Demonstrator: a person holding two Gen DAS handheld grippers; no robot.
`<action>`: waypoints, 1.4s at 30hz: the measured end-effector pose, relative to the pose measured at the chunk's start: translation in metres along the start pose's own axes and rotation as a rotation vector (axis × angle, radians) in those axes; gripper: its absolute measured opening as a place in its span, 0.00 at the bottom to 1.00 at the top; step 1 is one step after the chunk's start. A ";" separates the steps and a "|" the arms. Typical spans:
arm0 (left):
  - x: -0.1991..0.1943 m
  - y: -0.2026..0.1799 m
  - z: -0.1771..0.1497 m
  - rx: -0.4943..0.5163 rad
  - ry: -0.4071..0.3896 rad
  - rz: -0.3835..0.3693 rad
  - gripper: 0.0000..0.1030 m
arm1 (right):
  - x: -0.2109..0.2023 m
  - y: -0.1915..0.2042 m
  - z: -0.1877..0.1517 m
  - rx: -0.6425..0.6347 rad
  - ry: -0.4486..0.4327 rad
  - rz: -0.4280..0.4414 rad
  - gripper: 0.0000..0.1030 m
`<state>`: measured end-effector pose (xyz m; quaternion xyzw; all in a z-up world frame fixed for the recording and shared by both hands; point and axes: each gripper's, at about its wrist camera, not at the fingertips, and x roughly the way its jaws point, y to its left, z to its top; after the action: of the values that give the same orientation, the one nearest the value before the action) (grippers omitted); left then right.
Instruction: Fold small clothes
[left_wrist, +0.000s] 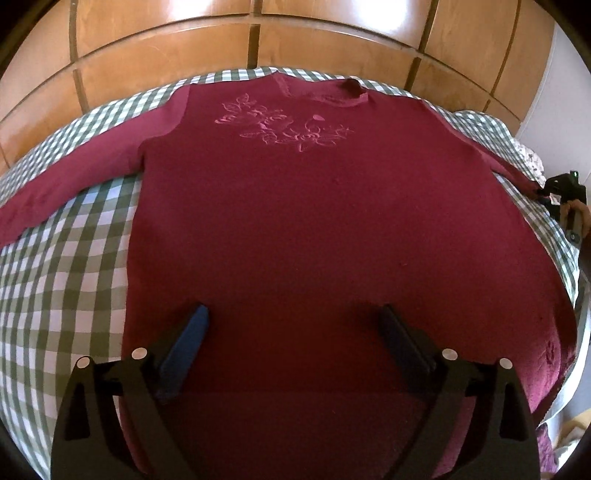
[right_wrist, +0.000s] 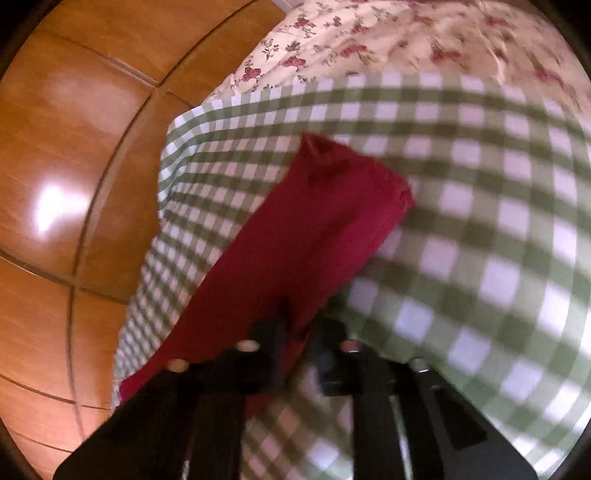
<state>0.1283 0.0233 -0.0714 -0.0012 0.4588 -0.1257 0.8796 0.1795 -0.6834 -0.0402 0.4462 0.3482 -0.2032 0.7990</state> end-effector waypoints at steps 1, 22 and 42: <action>0.000 0.000 0.000 0.001 0.000 0.001 0.90 | -0.001 0.008 0.002 -0.026 -0.013 -0.011 0.07; -0.001 -0.004 0.003 0.006 0.006 -0.006 0.96 | -0.018 0.297 -0.241 -0.808 0.188 0.326 0.06; -0.011 0.008 0.028 -0.096 0.037 0.007 0.78 | -0.015 0.296 -0.348 -0.930 0.231 0.306 0.72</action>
<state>0.1462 0.0306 -0.0471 -0.0395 0.4807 -0.1007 0.8702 0.2274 -0.2324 0.0150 0.1086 0.4186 0.1438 0.8901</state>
